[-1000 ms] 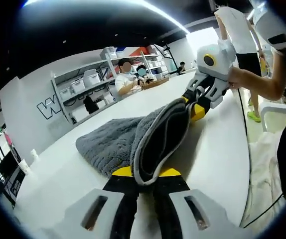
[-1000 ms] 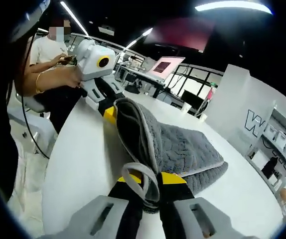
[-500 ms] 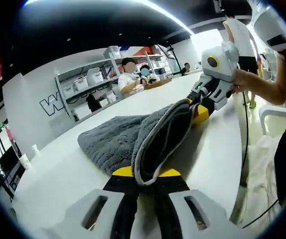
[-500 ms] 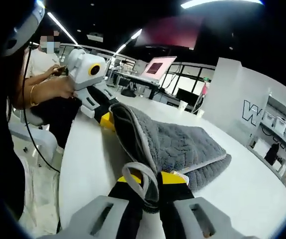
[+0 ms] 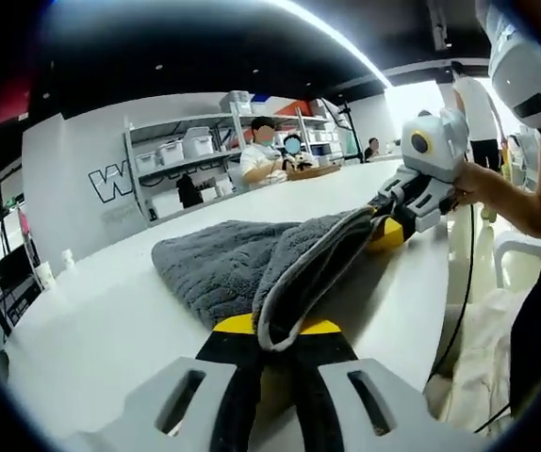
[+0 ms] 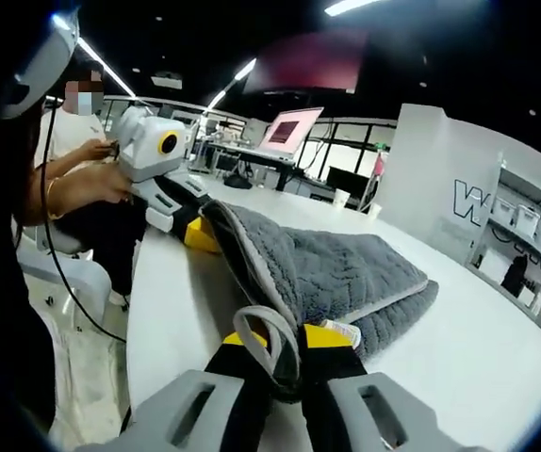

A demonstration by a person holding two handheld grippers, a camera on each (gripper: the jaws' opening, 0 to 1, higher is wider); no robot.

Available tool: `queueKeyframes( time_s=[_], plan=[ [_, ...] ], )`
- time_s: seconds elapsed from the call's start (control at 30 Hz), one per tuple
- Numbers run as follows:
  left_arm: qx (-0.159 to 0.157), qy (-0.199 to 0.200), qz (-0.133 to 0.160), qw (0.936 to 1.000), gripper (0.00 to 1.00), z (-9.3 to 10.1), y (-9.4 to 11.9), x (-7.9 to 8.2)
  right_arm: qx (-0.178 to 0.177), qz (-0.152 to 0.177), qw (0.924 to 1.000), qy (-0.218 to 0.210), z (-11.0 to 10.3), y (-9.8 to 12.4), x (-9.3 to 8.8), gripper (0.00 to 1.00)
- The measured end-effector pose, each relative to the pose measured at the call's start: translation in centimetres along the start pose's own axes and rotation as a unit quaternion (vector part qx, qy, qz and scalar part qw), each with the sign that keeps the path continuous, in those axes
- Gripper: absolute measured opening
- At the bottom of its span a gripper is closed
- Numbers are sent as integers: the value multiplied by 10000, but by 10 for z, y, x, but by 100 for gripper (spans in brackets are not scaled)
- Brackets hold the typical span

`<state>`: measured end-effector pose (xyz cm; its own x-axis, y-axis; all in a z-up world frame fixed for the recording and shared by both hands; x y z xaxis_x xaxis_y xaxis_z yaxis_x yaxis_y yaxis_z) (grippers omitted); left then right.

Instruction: Open the folded towel by lifting each exposed corner and separating the folded layers until the towel lies flat within the target outline without major curled edges

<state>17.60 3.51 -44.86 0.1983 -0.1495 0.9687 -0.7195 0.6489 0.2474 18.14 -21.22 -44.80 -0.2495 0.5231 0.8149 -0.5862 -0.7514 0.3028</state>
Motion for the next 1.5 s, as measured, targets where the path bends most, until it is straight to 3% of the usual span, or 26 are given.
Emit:
queueKeyframes(
  time_s=[0.1,0.23,0.37,0.57,0.93,1.13,1.33,1.5],
  plan=[
    [28,-11,-18,10000,9,0,0,1,-56,71,9999,-143,-1,0,-1,6],
    [-19,488,107,9987,9,-2,-1,0,-129,179,9991,-354,-4,2,-1,10],
    [55,340,11,9994,12,-1,0,2,-129,117,9993,-323,-5,2,2,13],
    [109,50,-156,9998,17,2,2,6,-123,188,9976,-652,-6,4,3,18],
    [-55,538,-58,9985,31,2,9,3,-61,248,9948,-985,-11,9,5,26],
    [-54,394,-42,9992,36,6,15,8,-10,104,9958,-913,-16,15,10,26],
    [-271,552,96,9981,39,10,17,13,38,110,9956,-927,-17,18,13,27],
    [-363,365,143,9986,40,16,19,22,29,166,9923,-1224,-18,20,12,27]
  ],
)
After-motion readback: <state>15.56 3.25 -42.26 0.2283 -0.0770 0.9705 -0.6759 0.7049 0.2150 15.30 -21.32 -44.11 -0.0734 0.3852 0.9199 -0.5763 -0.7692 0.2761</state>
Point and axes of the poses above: the point that each gripper's makers call its tool centre point, and the gripper's own axes: y roughly backward along the fingers, z roughly to its right, x roughly out of its top, the point moved 10 cm from there along y, roughly backward along the fingers, and after that the axes turned 15 degrees about y, right-handed, at the moved point
